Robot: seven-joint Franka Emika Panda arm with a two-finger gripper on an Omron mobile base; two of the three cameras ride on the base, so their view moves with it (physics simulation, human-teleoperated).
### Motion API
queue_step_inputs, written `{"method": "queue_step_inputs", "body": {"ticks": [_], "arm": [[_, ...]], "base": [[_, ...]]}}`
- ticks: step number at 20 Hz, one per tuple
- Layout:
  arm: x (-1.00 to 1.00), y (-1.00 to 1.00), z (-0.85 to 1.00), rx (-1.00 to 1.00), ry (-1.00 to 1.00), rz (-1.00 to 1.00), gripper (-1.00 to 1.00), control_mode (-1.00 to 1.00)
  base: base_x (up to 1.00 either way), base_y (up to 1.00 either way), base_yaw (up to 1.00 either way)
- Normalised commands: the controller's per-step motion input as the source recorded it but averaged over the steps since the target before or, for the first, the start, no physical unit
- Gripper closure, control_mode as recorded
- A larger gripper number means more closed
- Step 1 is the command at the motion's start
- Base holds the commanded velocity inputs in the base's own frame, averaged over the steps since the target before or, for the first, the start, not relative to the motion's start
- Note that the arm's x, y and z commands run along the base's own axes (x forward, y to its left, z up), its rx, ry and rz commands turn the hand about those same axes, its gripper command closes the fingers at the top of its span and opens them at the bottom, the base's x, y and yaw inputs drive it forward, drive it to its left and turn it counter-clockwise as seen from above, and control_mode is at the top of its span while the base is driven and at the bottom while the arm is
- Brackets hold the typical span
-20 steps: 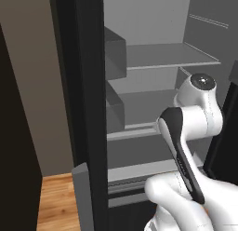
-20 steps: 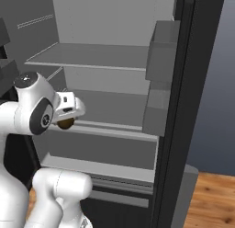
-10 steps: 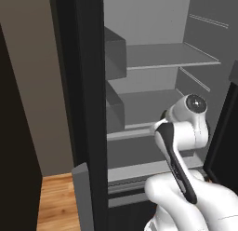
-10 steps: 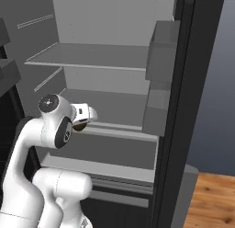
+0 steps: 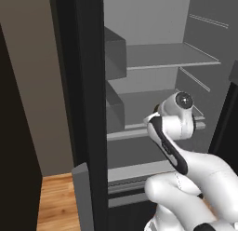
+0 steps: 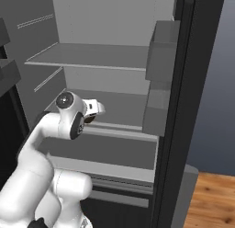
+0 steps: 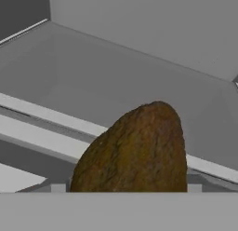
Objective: Place the liquor on the top shelf of the fridge to keep it out of children's reach, and place the kiwi and avocado on lower shelves for easy access.
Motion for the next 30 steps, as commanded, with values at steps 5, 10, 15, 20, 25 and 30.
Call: {"method": "queue_step_inputs", "body": {"ticks": [5, 10, 15, 20, 25, 30], "arm": [[0.72, 0.00, -0.12, 0.01, 0.00, 0.00, 1.00, -1.00], [0.66, -0.05, -0.19, 0.02, 0.02, 0.03, 1.00, -1.00], [0.58, -0.09, -0.30, 0.02, 0.02, 0.05, 1.00, -1.00], [0.58, -0.07, -0.43, 0.01, 0.03, 0.06, 1.00, -1.00], [0.61, -0.02, -0.51, 0.00, 0.03, 0.05, 1.00, -1.00], [0.57, 0.00, -0.27, 0.00, 0.00, 0.03, -1.00, -1.00]], "base": [[0.00, 0.00, 0.00], [0.00, 0.00, 0.00], [0.00, 0.00, 0.00], [0.00, 0.00, 0.00], [0.00, 0.00, 0.00], [0.00, 0.00, 0.00]]}}
